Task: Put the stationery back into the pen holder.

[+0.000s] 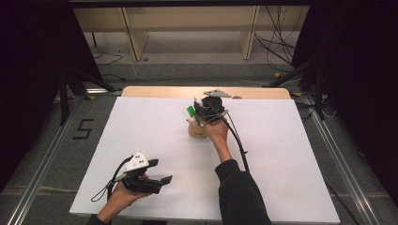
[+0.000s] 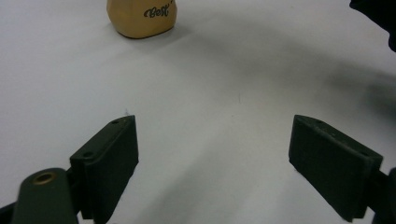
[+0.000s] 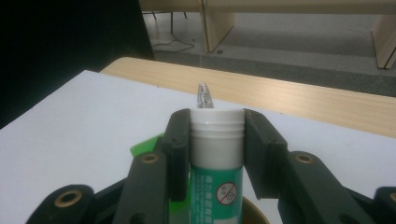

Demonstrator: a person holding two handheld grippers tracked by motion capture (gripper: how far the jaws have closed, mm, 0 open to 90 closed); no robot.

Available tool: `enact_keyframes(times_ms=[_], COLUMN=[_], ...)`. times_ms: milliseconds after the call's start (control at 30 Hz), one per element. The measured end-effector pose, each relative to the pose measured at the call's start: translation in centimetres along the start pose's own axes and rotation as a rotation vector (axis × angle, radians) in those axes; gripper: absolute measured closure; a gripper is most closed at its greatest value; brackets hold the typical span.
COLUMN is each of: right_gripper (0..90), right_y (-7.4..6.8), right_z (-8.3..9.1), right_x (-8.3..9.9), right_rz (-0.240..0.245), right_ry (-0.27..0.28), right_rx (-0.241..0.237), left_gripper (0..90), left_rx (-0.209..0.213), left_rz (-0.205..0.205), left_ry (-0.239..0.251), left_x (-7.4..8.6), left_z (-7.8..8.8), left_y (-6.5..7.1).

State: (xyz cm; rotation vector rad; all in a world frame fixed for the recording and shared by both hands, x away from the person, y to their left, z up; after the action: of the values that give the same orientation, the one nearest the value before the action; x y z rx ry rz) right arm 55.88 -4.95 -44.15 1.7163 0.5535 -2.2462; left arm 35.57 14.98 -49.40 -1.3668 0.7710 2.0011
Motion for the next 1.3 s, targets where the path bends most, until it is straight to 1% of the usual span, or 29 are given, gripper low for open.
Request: enact_keyframes(times_ms=[133, 333, 367, 433, 467, 567, 600, 667, 700, 767, 900, 967, 1100, 1167, 1300], right_gripper=[65.2, 65.3, 65.2, 65.2, 65.2, 65.2, 65.1, 65.1, 65.1, 65.0, 64.7, 64.7, 64.6, 64.8, 64.9], right_y=[0.0, -0.3, -0.4, -0.6, -0.7, -0.7, -0.7, -0.7, -0.7, -0.7, -0.7, -0.7, -0.7, -0.7, -0.8], right_z=[0.1, 0.2, 0.2, 0.4, 0.5, 0.7, 0.8, 0.9, 0.9, 0.8, 0.9, 1.0, 1.2, 1.2, 0.9], right_x=[0.2, 0.3, 0.5, 0.7, 0.8, 0.7, 0.7, 0.6, 0.5, 0.4, 0.6, 0.5, 0.4, 0.4, 0.4], right_rz=[0.028, 0.064, 0.077, 0.107, 0.109, 0.101, 0.107, 0.118, 0.115, 0.096, 0.11, 0.109, 0.126, 0.121, 0.128], right_ry=[-0.007, -0.003, -0.019, 0.006, 0.012, 0.005, 0.006, 0.032, 0.037, 0.029, 0.026, 0.023, 0.02, 0.023, 0.045], right_rx=[0.004, 0.0, 0.001, -0.001, -0.004, -0.01, -0.01, 0.003, 0.002, -0.015, -0.016, -0.015, -0.014, -0.016, -0.007], left_gripper=[15.5, 15.5, 15.5, 15.5, 15.5, 15.5, 15.5, 15.5, 15.5, 15.5, 15.5, 15.5, 15.5, 15.5, 15.5], left_rx=[0.001, 0.002, 0.002, 0.004, 0.003, 0.003, 0.003, 0.003, 0.003, 0.003, 0.006, 0.005, 0.005, 0.006, 0.007], left_rz=[-0.006, -0.005, -0.005, -0.004, -0.005, -0.001, -0.002, 0.001, 0.002, 0.0, 0.0, 0.002, -0.001, -0.006, -0.005], left_ry=[-0.003, -0.004, -0.005, -0.006, -0.007, -0.009, -0.01, -0.008, -0.007, -0.01, -0.011, -0.01, -0.011, -0.014, -0.012], left_x=[0.0, 0.0, 0.0, 0.1, 0.1, 0.1, 0.1, 0.1, 0.1, 0.1, 0.2, 0.2, 0.1, 0.1, 0.1], left_z=[0.0, 0.0, 0.0, 0.0, 0.0, -0.1, -0.1, -0.1, -0.1, -0.1, -0.1, -0.1, -0.1, -0.1, -0.2], left_y=[0.0, 0.0, 0.0, 0.0, 0.0, 0.1, 0.1, 0.1, 0.1, 0.1, 0.1, 0.1, 0.1, 0.1, 0.1])
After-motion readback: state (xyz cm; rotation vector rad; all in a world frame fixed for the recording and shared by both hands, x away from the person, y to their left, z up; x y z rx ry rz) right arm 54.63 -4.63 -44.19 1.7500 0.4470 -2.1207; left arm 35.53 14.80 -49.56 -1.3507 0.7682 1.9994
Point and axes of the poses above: each handheld gripper's, and its own axes: z roughly backward along the jaws, x roughly out of its underside, y roughly to its right, the point moved 5 cm from there along -z, roughly forward along the jaws, and after that the axes turned 14 degrees about y, right-handed, at the moved point
